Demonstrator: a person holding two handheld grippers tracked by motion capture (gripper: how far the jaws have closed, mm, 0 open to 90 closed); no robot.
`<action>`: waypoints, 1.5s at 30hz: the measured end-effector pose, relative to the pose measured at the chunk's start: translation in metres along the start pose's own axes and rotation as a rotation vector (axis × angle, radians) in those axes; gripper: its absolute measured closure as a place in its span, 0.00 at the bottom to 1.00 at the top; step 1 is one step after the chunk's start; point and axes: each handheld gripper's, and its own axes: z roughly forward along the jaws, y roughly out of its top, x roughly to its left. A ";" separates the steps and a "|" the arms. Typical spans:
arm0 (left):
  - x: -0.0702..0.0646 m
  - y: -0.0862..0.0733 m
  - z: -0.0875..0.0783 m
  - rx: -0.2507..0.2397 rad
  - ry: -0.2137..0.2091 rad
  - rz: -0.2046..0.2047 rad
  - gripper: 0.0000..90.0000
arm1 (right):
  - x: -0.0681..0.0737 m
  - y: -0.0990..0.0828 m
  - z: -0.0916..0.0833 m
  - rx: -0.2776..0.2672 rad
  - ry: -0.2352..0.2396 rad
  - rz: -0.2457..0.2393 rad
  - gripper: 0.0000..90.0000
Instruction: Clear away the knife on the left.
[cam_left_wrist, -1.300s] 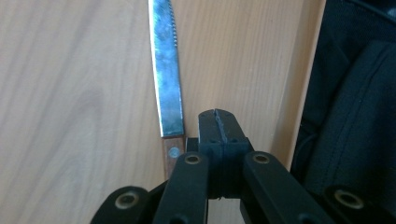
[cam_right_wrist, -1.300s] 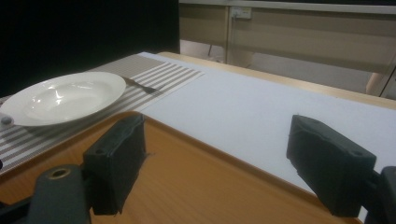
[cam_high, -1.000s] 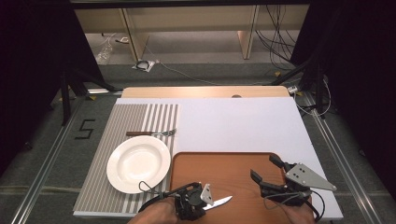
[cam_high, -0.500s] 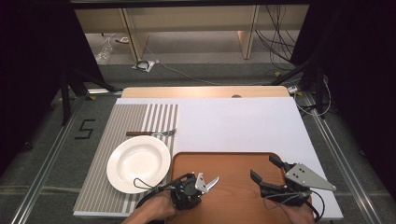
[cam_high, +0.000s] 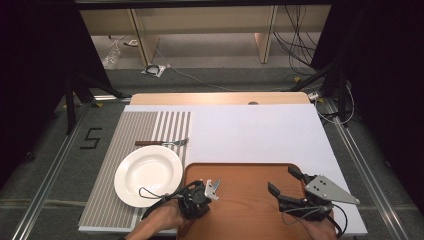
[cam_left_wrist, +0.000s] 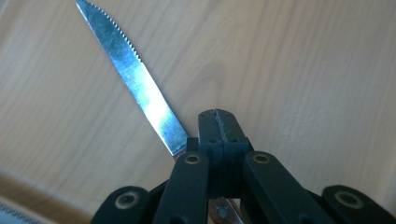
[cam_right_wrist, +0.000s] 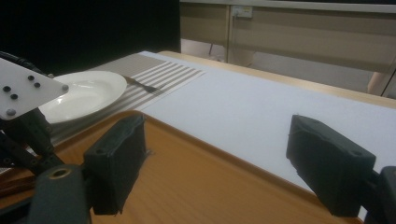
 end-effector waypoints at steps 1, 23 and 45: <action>0.001 0.000 0.000 0.006 -0.002 0.000 0.99 | 0.000 0.000 0.000 -0.005 0.004 -0.001 0.23; 0.018 -0.012 -0.005 0.056 0.010 -0.044 0.99 | 0.000 0.000 0.000 -0.004 0.004 0.000 0.23; 0.035 -0.016 -0.026 -0.044 0.000 -0.114 0.63 | 0.000 0.000 0.001 -0.005 0.004 0.002 0.23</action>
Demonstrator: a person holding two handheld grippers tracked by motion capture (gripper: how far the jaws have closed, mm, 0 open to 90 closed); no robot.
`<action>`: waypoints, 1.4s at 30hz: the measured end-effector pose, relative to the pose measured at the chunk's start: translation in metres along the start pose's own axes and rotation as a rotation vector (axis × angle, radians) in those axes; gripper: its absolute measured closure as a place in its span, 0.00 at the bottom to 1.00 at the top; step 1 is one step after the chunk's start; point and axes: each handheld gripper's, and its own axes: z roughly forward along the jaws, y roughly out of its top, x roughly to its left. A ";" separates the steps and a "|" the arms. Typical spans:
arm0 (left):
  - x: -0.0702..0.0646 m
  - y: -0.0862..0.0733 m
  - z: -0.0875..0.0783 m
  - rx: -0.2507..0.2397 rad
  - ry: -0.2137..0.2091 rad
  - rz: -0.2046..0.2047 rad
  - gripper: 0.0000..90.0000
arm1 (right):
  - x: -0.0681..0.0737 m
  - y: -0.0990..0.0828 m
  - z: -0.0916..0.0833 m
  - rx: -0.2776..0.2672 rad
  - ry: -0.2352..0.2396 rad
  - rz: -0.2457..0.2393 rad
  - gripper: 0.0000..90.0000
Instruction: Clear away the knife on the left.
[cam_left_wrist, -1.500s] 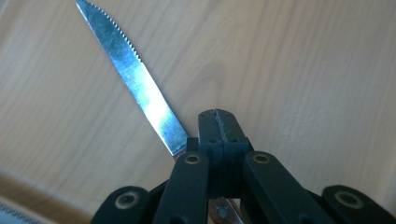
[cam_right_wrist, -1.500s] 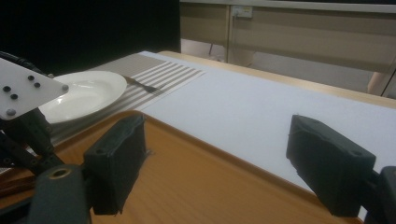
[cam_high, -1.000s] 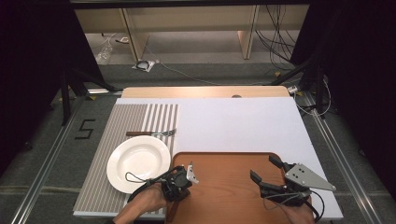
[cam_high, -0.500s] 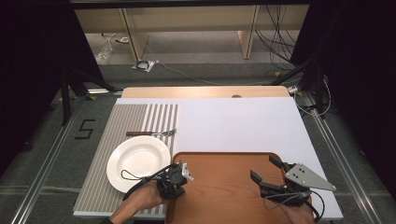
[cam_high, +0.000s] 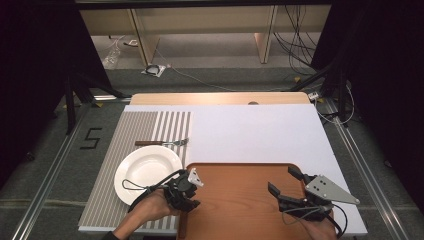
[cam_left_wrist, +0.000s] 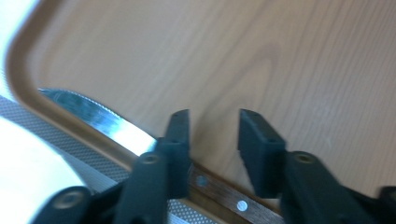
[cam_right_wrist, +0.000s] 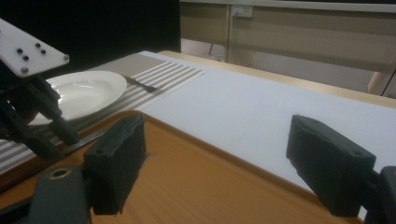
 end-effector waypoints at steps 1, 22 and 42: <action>0.002 0.000 -0.003 -0.018 0.002 -0.018 0.58 | 0.000 0.000 0.000 0.001 0.000 -0.001 0.23; 0.035 -0.004 -0.039 -0.204 0.088 -0.123 0.24 | 0.000 -0.001 0.000 0.000 0.002 0.004 0.23; 0.062 -0.013 -0.060 -0.280 0.147 -0.195 0.20 | -0.001 -0.002 0.000 -0.002 0.008 0.006 0.23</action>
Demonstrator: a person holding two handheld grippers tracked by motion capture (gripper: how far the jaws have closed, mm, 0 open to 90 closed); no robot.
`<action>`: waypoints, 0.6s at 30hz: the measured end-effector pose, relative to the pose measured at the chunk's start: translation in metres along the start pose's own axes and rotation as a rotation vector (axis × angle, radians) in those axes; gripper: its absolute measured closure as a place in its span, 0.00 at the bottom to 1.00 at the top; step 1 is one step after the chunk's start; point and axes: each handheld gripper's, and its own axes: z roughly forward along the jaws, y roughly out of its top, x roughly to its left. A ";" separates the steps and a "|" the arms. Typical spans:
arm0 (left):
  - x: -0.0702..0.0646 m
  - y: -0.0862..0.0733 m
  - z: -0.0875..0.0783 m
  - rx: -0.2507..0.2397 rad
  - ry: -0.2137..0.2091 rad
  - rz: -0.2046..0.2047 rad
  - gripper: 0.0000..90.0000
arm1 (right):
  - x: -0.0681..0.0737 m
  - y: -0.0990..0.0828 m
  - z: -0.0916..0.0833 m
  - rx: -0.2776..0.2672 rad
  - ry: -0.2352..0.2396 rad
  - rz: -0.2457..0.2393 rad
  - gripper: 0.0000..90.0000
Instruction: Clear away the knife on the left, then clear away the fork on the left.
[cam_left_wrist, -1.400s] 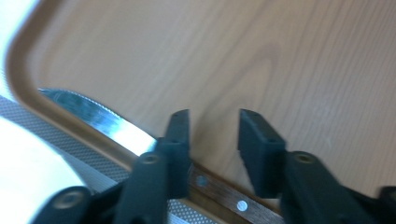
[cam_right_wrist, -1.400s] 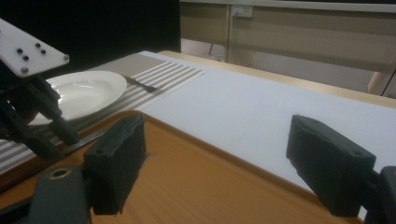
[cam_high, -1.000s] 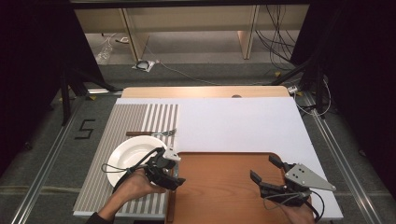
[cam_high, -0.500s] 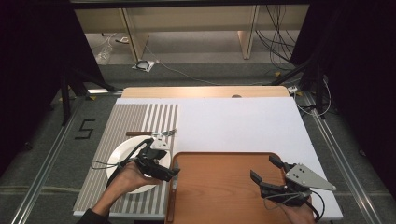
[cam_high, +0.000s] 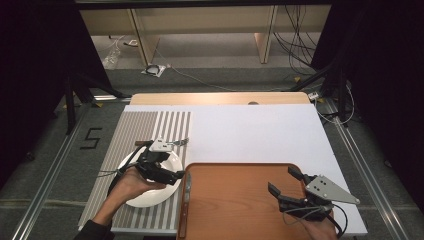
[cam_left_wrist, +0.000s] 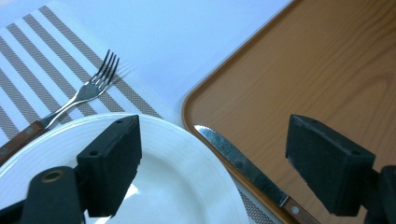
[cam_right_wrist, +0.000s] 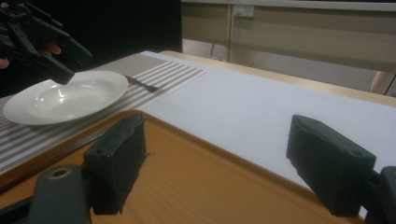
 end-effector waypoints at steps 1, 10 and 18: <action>0.001 0.001 -0.001 -0.004 0.000 -0.004 0.20 | 0.000 0.000 0.000 0.002 0.000 0.000 0.23; 0.010 0.002 -0.005 -0.026 0.023 -0.017 0.20 | 0.000 -0.001 -0.001 0.003 -0.003 0.004 0.23; 0.021 -0.003 -0.005 -0.032 0.050 -0.043 0.20 | 0.001 -0.001 0.000 0.007 -0.003 0.001 0.23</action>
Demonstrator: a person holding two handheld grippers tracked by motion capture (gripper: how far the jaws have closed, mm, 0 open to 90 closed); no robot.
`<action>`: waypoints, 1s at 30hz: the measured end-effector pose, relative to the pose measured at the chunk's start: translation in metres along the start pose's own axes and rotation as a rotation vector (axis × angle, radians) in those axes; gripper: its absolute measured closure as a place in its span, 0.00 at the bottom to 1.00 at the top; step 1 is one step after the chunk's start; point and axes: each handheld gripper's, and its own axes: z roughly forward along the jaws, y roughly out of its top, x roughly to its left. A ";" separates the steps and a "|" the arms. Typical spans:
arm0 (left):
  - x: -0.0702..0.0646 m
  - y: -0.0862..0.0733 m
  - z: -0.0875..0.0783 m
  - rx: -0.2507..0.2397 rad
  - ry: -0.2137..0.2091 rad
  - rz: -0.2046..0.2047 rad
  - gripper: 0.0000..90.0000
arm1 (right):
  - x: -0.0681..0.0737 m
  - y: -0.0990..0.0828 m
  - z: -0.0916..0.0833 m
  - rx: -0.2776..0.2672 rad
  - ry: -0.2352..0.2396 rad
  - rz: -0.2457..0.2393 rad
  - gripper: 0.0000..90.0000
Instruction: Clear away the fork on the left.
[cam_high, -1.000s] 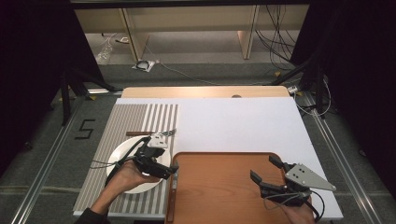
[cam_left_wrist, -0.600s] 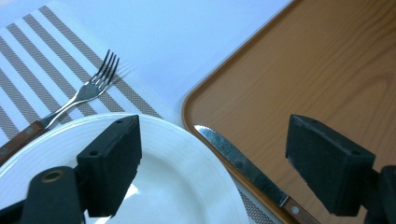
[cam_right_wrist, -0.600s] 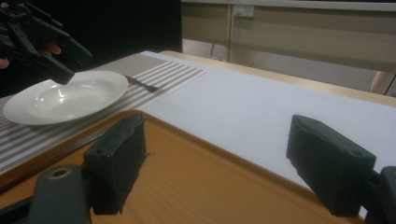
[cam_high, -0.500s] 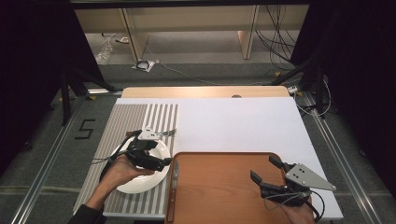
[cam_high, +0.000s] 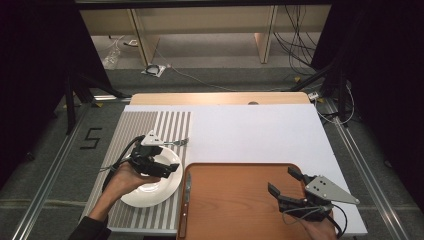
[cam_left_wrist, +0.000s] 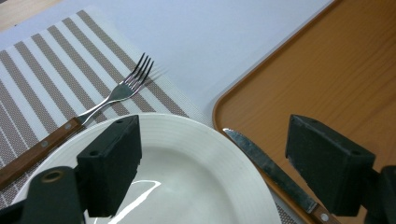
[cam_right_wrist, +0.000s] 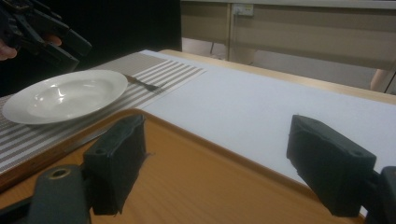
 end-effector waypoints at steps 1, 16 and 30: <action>0.001 0.000 0.000 0.000 0.003 -0.002 0.20 | 0.000 0.000 0.000 -0.001 0.001 0.001 0.23; 0.025 -0.008 0.001 -0.013 0.067 -0.033 0.21 | 0.001 0.000 -0.001 -0.003 0.001 -0.007 0.23; 0.059 -0.004 0.004 0.029 0.127 -0.070 0.22 | 0.002 0.001 -0.001 0.002 0.001 -0.005 0.23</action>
